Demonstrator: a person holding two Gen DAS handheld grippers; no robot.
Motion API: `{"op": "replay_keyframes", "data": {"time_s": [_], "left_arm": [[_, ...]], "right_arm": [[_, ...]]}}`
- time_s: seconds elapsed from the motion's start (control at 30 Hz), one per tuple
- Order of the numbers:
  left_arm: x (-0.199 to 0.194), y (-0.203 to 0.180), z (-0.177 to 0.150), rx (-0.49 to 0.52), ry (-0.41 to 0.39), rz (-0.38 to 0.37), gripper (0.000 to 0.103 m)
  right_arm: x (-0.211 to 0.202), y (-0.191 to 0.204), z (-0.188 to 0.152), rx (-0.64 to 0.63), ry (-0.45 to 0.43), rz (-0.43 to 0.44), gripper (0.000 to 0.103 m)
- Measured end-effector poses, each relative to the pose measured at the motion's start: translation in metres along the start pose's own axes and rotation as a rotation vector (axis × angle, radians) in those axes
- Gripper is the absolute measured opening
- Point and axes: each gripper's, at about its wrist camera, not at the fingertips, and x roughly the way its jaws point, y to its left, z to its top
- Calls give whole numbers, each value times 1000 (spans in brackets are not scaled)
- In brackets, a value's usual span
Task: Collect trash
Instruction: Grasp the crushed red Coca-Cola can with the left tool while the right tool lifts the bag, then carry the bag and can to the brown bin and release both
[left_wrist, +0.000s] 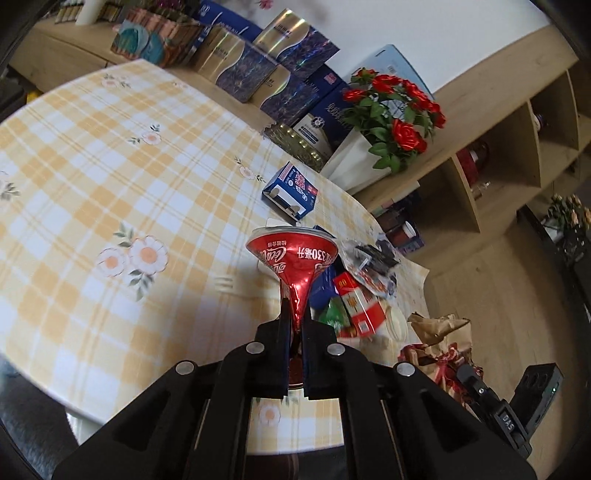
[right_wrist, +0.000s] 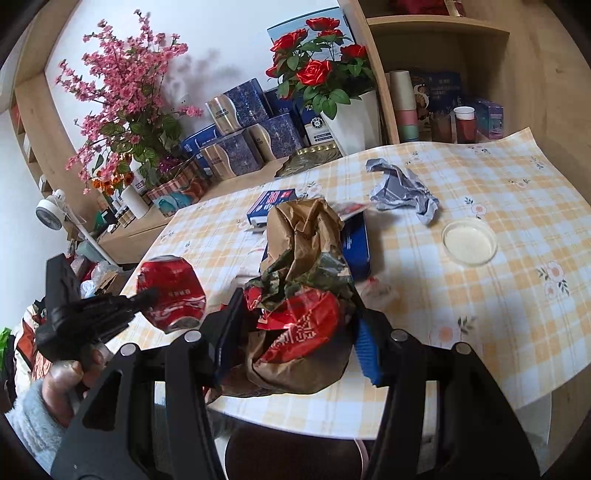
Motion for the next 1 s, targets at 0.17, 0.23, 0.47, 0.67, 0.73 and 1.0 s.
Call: {"op": "replay_keyframes", "data": {"time_s": [0.17,0.23,0.47,0.67,0.73,1.0], "left_arm": [[-35,-19,-25,89,-15,-9,5],[-46,-27,-36,122,-17,-17,5],[-79,-49,-75,208,6,-49,5],[-94,-61,-101,276,18,-62,5],[-95,-64,-108,294,27,-67,5],[-88,-60,-118,368,68,-114,5]], "right_arm": [[-16,3,-26,-27,20,1,55],[-21,7,-37,-46,34,5,55],[-28,20,-85,-93,136,41,56],[-20,27,-109,-105,235,79,56],[-17,29,-112,-115,258,90,57],[-8,29,-115,-80,277,156,81]]}}
